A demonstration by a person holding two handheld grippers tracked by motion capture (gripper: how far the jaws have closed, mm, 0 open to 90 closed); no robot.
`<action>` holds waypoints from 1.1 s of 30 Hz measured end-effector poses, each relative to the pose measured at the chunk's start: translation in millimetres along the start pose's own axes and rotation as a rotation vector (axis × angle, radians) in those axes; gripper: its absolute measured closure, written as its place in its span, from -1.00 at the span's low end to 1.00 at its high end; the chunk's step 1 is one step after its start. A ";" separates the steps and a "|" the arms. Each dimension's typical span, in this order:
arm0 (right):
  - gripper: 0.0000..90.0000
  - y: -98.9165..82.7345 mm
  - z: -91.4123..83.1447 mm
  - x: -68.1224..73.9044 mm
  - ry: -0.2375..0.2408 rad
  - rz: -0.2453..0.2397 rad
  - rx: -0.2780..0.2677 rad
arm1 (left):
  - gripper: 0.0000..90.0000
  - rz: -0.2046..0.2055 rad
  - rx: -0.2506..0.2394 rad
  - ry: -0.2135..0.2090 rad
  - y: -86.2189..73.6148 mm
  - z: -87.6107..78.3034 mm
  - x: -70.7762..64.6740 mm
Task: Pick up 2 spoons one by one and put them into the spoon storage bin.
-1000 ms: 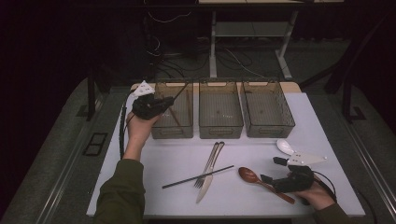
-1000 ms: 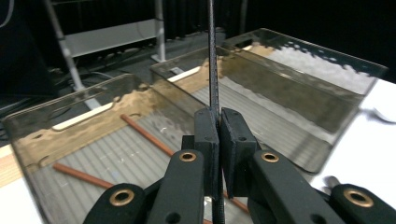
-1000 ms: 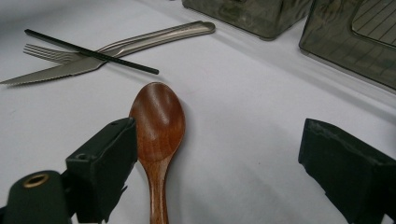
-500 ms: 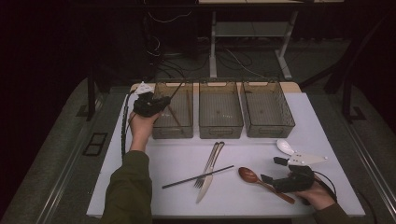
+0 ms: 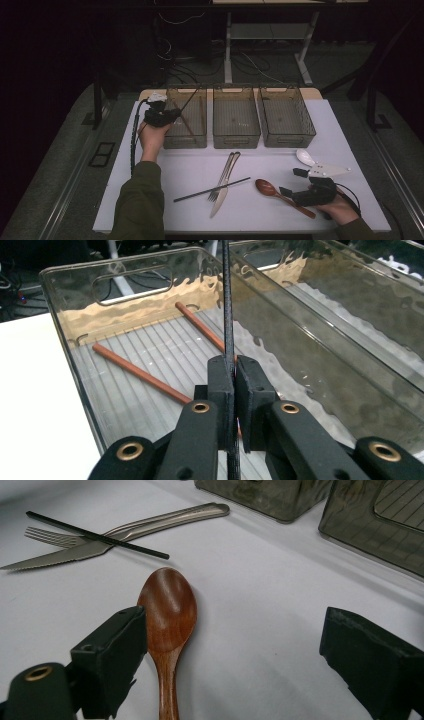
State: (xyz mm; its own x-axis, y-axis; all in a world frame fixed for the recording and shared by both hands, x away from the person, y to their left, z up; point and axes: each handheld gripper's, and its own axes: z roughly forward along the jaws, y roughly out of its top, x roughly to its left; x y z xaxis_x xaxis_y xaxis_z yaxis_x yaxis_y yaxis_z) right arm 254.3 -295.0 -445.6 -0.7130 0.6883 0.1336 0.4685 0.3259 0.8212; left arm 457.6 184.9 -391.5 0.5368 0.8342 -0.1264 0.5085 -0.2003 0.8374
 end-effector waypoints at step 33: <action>-0.75 0.3 -0.2 0.8 -0.001 -0.003 -0.001 | -0.19 0.221 -0.004 -0.186 15.8 -40.0 -58.8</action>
State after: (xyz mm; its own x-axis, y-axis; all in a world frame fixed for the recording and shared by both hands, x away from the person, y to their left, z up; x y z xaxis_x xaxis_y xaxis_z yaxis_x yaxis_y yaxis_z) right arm 253.7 -294.5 -445.1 -0.7138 0.6881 0.1303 0.4656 0.3272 0.8223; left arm 407.1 153.3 -349.5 0.7490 0.6616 -0.0355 0.3628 -0.3648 0.8575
